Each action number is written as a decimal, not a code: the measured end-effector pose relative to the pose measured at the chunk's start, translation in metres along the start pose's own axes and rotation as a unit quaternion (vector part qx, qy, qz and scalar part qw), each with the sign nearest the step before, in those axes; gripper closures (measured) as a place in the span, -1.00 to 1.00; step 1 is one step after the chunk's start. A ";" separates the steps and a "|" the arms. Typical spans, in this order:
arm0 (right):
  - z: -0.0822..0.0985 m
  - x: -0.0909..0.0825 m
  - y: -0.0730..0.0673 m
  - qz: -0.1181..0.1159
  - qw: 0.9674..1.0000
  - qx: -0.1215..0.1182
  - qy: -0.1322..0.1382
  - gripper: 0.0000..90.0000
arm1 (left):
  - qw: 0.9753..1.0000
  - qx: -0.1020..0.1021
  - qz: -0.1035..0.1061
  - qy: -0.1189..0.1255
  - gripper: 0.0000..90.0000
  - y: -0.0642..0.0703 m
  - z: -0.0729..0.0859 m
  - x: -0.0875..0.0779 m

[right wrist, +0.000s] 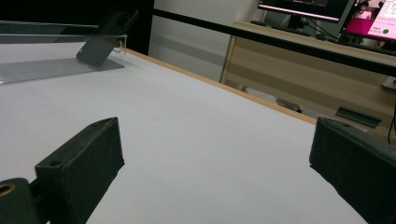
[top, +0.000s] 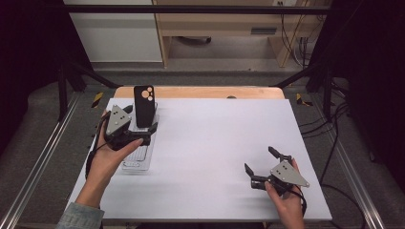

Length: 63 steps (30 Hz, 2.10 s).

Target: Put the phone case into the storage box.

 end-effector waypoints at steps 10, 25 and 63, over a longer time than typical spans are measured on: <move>0.000 0.000 0.000 0.000 1.000 0.000 -0.001 -0.93 | 0.999 -0.017 -0.012 0.029 -0.95 -0.012 -0.002 -0.016; 0.000 0.000 0.000 0.000 1.000 0.000 -0.002 -0.93 | 0.997 -0.036 -0.024 0.062 -0.96 -0.026 0.000 -0.042; 0.001 -0.001 0.003 0.001 1.000 0.002 -0.003 -0.93 | 0.992 -0.061 -0.021 0.112 -0.99 -0.024 0.046 -0.065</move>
Point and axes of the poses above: each handheld gripper's, and its own axes: x roughly forward along the jaws, z roughly out of its underside, y roughly to its right, the point moved 7 cm from there along x, roughly forward along the jaws, and after that the axes turned 4 degrees about -x, right-handed, at the moved point
